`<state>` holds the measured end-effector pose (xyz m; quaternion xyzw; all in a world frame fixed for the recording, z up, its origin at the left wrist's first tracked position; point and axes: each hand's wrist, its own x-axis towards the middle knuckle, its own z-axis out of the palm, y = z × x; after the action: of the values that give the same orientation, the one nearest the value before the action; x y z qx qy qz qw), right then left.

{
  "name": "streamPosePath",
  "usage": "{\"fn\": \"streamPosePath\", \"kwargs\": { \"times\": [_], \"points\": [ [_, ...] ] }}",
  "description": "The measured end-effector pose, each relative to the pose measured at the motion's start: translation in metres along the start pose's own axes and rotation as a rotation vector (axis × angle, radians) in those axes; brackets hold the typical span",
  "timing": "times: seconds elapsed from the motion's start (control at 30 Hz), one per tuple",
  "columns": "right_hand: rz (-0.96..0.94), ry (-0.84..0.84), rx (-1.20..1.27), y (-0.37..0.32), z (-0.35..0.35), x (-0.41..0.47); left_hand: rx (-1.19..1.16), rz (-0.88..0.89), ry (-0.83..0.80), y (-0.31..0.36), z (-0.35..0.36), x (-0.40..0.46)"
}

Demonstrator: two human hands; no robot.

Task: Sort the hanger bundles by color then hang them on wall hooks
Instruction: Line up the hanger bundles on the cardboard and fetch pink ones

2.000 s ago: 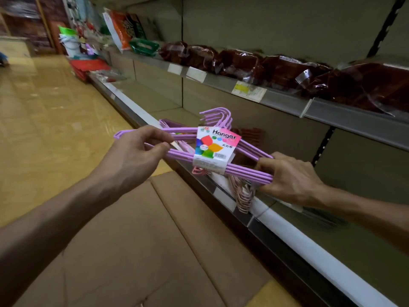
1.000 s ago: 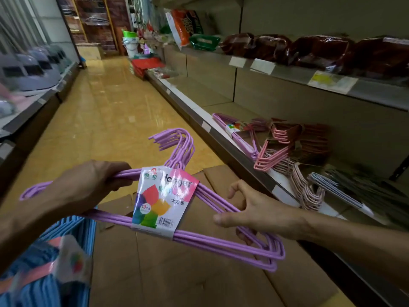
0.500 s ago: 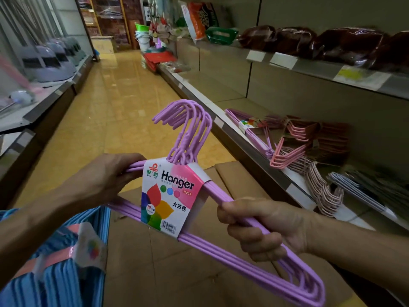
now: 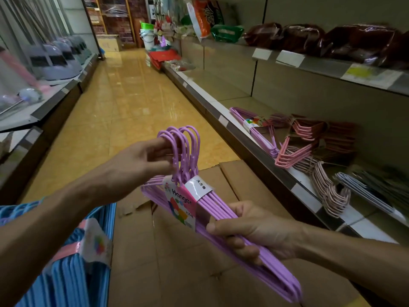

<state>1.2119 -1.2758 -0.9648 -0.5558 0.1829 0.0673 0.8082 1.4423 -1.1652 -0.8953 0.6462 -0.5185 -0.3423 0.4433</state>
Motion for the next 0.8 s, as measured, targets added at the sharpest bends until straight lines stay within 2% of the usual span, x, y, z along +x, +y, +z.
{"fn": "streamPosePath", "kwargs": {
  "times": [0.07, 0.17, 0.27, 0.43, 0.53, 0.7, 0.8],
  "points": [
    [-0.015, 0.044, -0.017, 0.004, 0.008, 0.009, -0.025, -0.020, 0.148, -0.001, 0.009, 0.004],
    [-0.022, 0.050, -0.024, 0.007, 0.019, 0.025, -0.184, -0.059, 0.420, -0.008, 0.023, 0.010],
    [0.065, 0.013, -0.006, 0.004, 0.028, 0.041, -0.247, -0.104, 0.579, -0.017, 0.022, 0.015],
    [0.177, -0.139, 0.056, 0.007, 0.034, 0.062, -0.193, -0.125, 0.582, -0.034, 0.010, 0.007],
    [0.181, -0.200, 0.098, 0.013, 0.040, 0.077, -0.172, -0.141, 0.605, -0.045, 0.001, -0.002],
    [0.096, -0.137, 0.099, 0.037, 0.062, 0.108, -0.042, -0.205, 0.543, -0.055, -0.022, -0.014],
    [0.046, -0.093, 0.050, 0.051, 0.070, 0.126, 0.247, -0.319, 0.480, -0.056, -0.035, -0.017]
  ]
}}
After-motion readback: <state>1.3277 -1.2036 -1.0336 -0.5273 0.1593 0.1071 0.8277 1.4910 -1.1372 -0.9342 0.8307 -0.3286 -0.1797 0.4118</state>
